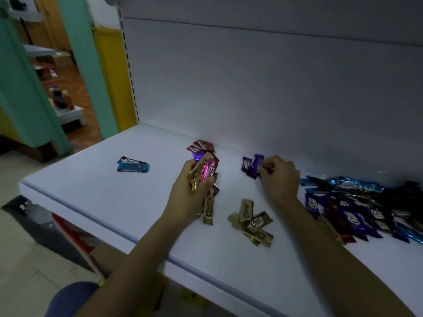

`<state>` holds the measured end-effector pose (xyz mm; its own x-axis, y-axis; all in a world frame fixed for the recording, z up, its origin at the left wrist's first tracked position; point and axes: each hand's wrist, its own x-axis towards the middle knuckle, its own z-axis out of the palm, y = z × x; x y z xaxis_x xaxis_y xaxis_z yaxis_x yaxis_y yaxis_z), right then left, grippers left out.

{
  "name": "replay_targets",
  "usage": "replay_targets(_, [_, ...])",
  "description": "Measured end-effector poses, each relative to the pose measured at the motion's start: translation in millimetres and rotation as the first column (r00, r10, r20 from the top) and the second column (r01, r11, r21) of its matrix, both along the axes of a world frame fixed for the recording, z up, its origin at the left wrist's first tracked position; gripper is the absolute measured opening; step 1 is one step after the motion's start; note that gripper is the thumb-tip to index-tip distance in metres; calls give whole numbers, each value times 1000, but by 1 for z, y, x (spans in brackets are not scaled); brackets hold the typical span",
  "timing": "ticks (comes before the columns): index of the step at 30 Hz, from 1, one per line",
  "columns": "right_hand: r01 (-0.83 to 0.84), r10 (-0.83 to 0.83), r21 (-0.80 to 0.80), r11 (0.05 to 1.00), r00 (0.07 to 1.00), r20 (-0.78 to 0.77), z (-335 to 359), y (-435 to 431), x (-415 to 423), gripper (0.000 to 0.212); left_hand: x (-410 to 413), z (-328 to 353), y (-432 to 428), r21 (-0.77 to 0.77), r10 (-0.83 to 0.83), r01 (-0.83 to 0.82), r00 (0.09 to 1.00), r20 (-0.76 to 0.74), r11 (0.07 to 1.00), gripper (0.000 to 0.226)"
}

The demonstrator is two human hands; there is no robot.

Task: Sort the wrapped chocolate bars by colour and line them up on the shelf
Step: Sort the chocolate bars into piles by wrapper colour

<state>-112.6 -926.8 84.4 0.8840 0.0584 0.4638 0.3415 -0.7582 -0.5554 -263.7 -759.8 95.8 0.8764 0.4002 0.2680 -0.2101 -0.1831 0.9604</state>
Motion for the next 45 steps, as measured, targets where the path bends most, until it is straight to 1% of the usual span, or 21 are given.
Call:
replay_targets(2, [80,-78,-217,973,997,18,-6,0,5,31,-1,0,1,29,15,-15,1000,-2,999,28])
replay_targets(3, [92,-83,-260,961,995,46,-6,0,5,39,-2,0,1,38,15,-15,1000,-6,999,28])
replay_targets(5, [50,-23,-240,969,993,115,-4,3,-3,41,-3,-2,1,38,21,-21,1000,-6,999,31])
replay_targets(6, [-22,45,-177,984,991,127,1,6,-8,35,-4,-2,2,43,27,-27,1000,-7,999,32])
replay_targets(7, [-132,138,-67,989,986,98,6,10,-15,29,-4,-3,2,47,33,-32,999,-8,998,32])
replay_targets(8, [-253,251,70,965,967,41,12,15,-23,29,-4,-3,2,47,37,-36,999,-7,998,33])
replay_targets(9, [-345,360,202,916,932,-37,21,21,-35,37,-4,-3,2,47,38,-37,999,-3,998,34])
replay_targets(10, [-397,446,296,869,887,-117,29,28,-46,44,-4,-3,3,48,31,-31,1000,1,998,34])
replay_targets(12, [-424,502,320,848,836,-222,35,42,-65,44,-4,-3,3,55,5,-5,1000,10,998,32])
replay_targets(14, [-436,510,306,847,828,-232,34,52,-76,28,-6,-2,2,68,-23,21,999,28,997,31])
replay_targets(17, [-431,550,412,803,802,-233,33,53,-76,15,-7,0,2,98,-39,36,999,35,995,32])
replay_targets(20, [-384,589,551,741,765,-260,33,52,-77,13,-7,1,1,64,-19,16,999,46,998,35])
replay_targets(23, [-357,562,556,751,787,-254,33,54,-81,13,-8,2,0,-13,-6,7,998,62,1000,39])
replay_targets(25, [-324,549,583,745,794,-260,33,55,-83,12,-9,3,0,-14,2,-1,997,73,1000,37])
replay_targets(29, [-190,555,725,662,774,-304,38,51,-82,10,-10,3,1,-65,3,1,998,65,998,36])
replay_targets(32, [-132,571,787,603,760,-310,39,47,-79,14,-9,1,3,-55,20,-17,998,54,998,36])
replay_targets(34, [-116,574,797,593,754,-318,38,48,-80,15,-8,-1,4,-58,44,-41,998,47,997,36])
replay_targets(39, [-125,566,776,619,755,-330,36,47,-79,18,-8,0,3,-88,127,-121,989,69,989,40])
replay_targets(41, [-163,577,757,633,751,-320,40,46,-79,19,-12,4,4,-100,168,-161,983,72,982,43])
replay_targets(43, [-230,611,717,658,719,-329,46,47,-82,16,-21,7,10,-127,209,-199,975,70,972,42])
replay_targets(45, [-314,658,655,687,651,-377,52,52,-86,11,-34,11,20,-135,255,-242,963,85,961,41])
